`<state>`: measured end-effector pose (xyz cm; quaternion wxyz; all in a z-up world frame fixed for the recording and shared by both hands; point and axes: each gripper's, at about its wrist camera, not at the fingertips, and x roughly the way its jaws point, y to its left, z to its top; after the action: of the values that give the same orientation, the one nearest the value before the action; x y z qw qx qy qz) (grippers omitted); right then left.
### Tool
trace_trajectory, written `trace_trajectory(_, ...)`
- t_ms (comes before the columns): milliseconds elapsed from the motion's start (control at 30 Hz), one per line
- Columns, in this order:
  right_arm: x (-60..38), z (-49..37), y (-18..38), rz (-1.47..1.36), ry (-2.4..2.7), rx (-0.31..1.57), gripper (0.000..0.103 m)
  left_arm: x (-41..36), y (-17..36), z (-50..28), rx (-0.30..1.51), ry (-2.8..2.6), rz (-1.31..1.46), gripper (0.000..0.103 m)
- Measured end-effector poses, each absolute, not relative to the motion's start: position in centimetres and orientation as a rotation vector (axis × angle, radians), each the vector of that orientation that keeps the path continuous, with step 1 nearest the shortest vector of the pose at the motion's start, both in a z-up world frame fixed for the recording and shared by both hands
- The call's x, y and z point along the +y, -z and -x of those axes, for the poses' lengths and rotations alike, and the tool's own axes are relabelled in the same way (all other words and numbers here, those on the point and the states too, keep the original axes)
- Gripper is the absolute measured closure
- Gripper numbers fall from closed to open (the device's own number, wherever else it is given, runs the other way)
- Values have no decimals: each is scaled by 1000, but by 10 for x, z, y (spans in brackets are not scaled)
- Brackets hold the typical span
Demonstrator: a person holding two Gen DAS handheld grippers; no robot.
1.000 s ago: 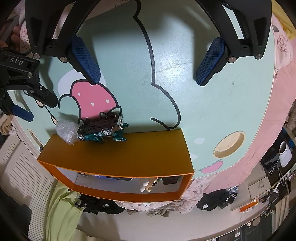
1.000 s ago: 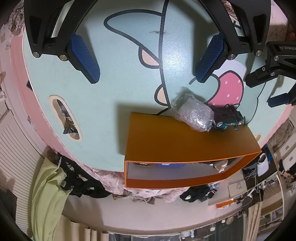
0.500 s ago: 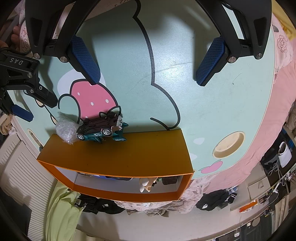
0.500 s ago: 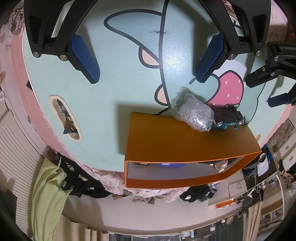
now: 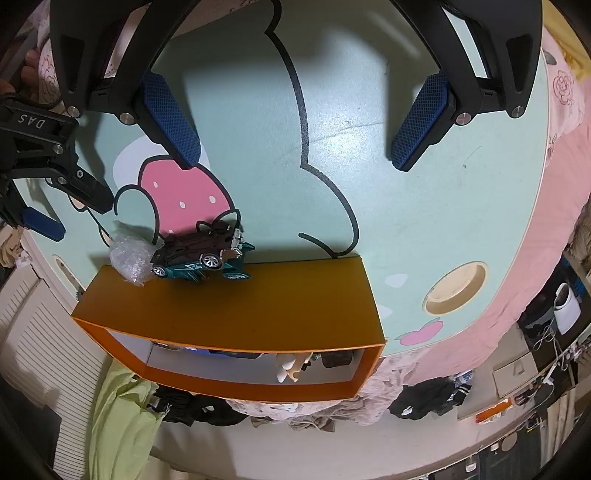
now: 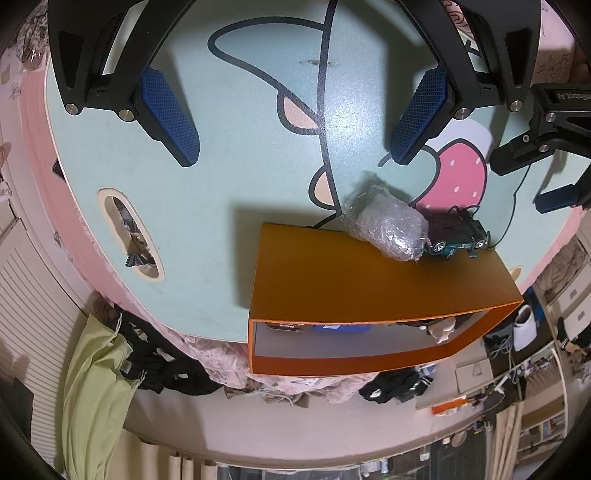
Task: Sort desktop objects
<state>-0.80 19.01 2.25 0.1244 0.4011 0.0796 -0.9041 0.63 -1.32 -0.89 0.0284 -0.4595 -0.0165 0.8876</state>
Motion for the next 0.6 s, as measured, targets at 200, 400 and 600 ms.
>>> trace_trajectory(200, 190, 8, -26, -1152, 2615, 198, 0, -13, 9, -6, -53, -2739, 1417, 0)
trace_trajectory(400, 175, 14, -49, -1056, 2541, 119, 6, -11, 10, -5, -55, -2743, 1415, 0)
trace_trajectory(600, 142, 38, -48, -1150, 2474, 203, 41, -11, 10, -5, -55, -2743, 1414, 0)
